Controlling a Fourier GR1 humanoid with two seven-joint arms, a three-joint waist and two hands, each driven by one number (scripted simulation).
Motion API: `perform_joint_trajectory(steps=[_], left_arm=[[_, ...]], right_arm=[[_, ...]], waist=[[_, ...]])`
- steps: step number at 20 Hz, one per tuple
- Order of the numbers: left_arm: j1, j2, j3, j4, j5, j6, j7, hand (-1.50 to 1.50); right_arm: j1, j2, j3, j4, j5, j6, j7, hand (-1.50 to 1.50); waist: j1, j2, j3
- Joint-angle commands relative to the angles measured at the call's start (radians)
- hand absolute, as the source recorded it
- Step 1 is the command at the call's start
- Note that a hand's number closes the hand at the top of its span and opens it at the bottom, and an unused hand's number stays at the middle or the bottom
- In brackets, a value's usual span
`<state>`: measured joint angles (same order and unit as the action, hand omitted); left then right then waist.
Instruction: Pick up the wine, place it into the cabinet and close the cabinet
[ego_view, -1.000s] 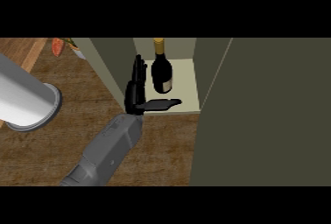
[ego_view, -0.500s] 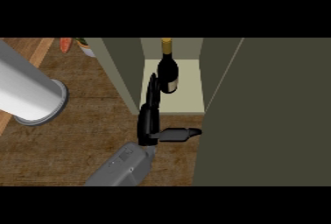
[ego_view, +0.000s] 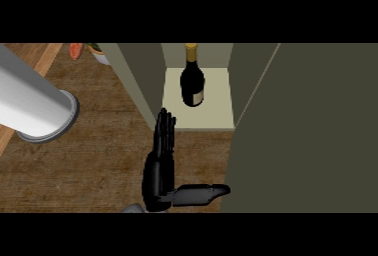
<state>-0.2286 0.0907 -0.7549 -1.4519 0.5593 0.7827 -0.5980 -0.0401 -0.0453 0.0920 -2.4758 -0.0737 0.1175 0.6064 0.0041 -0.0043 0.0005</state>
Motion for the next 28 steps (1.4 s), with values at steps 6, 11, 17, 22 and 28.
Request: perform_joint_trajectory(steps=[6, 11, 17, 22, 28], left_arm=[[0.198, 0.122, -0.019, -0.265, -0.045, -0.047, 0.034, -1.5], [0.251, 0.21, -0.04, -0.379, -0.057, -0.079, 0.072, -1.5], [0.384, 0.375, 0.01, -0.505, -0.015, -0.223, 0.036, -1.5], [0.442, 0.468, 0.07, -0.606, -0.024, -0.236, 0.051, -1.5], [0.433, 0.501, 0.213, -0.612, 0.073, -0.305, 0.077, -1.5]], right_arm=[[0.061, 0.008, 0.014, -0.044, -0.088, 0.043, -0.017, -1.5], [0.041, 0.004, 0.049, -0.087, -0.143, 0.039, 0.108, 1.5], [0.098, -0.031, 0.059, -0.143, -0.153, 0.109, 0.105, 1.5], [0.164, -0.02, 0.108, -0.143, -0.171, 0.152, 0.062, 1.5], [0.18, 0.017, 0.204, -0.137, -0.246, 0.116, 0.198, 1.5]], waist=[[-0.003, 0.003, 0.0], [-0.003, 0.002, 0.0], [-0.004, 0.0, -0.001], [-0.006, -0.001, 0.0], [-0.005, 0.002, -0.001]])
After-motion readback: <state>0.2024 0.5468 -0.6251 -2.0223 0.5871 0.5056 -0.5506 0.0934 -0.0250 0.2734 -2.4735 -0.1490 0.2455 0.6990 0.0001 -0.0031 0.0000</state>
